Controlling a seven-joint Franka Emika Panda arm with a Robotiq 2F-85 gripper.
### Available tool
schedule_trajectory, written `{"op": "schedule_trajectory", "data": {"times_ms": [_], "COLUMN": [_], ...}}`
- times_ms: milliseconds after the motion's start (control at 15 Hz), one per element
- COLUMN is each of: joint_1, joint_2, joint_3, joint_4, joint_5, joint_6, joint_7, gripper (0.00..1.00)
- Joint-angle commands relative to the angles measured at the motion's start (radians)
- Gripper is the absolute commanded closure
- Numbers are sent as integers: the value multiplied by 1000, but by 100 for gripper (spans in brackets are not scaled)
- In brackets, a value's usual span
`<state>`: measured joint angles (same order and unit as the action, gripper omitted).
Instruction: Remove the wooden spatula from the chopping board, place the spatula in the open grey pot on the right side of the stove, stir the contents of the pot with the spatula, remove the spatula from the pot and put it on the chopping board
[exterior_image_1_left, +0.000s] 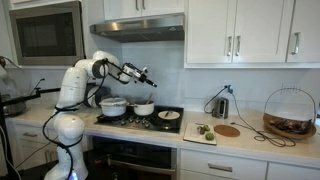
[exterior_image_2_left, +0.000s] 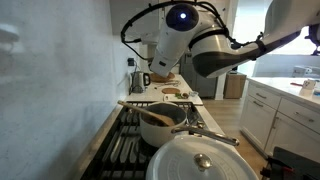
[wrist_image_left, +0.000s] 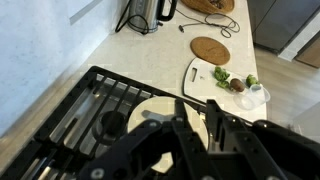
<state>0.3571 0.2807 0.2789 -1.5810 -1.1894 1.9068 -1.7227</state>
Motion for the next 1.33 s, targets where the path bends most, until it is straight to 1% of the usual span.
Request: {"op": "schedule_trajectory", "data": {"times_ms": [0, 200, 333, 467, 533, 600, 667, 733, 800, 867, 1133, 1200, 1267], "joint_1": [6, 2, -14, -34, -43, -50, -58, -65, -74, -82, -121, -134, -147], "joint_2": [14, 20, 23, 30, 36, 44, 55, 65, 76, 88, 149, 163, 174], "joint_3": [12, 17, 24, 24, 19, 13, 7, -1, -10, -20, -52, -57, -59], "joint_4": [32, 47, 68, 107, 138, 171, 209, 247, 286, 325, 482, 514, 536], "joint_5": [39, 103, 215, 365, 436, 504, 568, 625, 683, 736, 928, 975, 1023], "joint_6": [-21, -21, -16, -19, -34, -58, -90, -122, -163, -203, -362, -385, -397], "joint_7": [-30, -44, -77, -139, -169, -198, -222, -231, -247, -255, -238, -221, -205], "gripper": [93, 93, 93, 93, 87, 48, 58, 50, 45, 37, 8, 2, 0]}}
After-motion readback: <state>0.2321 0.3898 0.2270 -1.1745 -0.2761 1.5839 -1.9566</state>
